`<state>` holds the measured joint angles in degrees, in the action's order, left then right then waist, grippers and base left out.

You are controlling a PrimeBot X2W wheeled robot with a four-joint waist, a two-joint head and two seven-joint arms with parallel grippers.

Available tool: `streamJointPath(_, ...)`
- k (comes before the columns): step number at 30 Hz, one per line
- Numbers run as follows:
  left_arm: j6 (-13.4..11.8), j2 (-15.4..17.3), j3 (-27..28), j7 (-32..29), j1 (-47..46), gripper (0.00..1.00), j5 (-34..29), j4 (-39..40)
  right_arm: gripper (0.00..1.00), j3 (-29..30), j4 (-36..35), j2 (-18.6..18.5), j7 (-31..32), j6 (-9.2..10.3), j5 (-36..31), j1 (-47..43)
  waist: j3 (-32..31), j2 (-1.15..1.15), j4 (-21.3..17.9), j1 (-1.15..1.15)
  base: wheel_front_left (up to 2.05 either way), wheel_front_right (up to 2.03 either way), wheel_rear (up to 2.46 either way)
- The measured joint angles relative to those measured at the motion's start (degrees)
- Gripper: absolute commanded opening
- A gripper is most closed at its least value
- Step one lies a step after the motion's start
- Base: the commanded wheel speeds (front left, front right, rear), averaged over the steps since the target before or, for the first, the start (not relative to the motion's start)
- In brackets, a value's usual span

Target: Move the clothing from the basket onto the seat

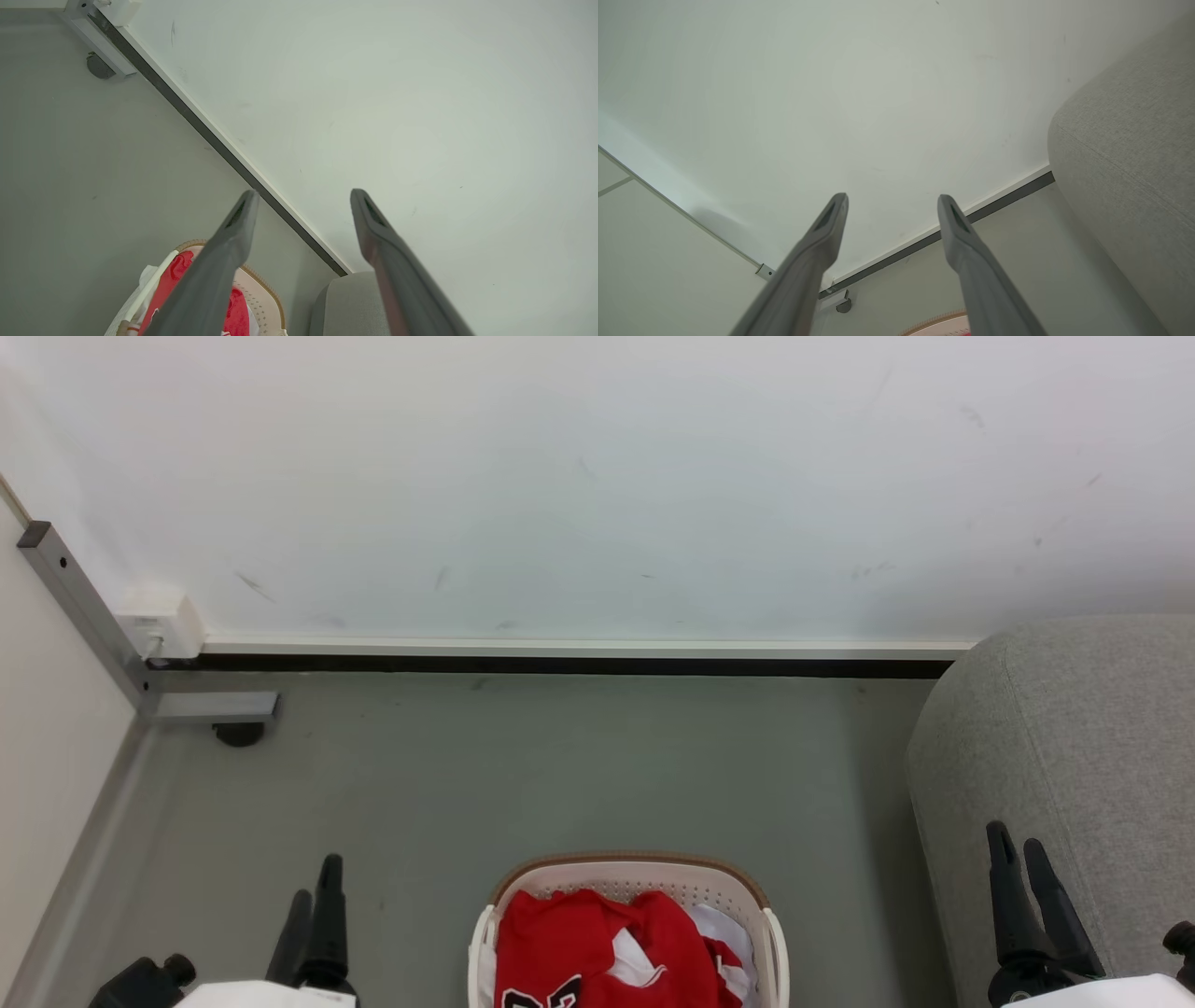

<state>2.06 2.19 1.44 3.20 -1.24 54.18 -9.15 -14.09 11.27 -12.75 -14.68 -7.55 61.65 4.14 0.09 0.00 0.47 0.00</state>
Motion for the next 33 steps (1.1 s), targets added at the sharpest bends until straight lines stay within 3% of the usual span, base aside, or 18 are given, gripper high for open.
streamJointPath(33, 1.96, 0.32, -1.66, 5.52, 0.7, 1.0, -26.42, -0.31, 1.0, 7.14, 2.56, 4.68, -0.02, 0.0, -31.15, -0.61, 0.11, 0.0, -0.22, 0.0, 0.0, 0.0, 0.0)
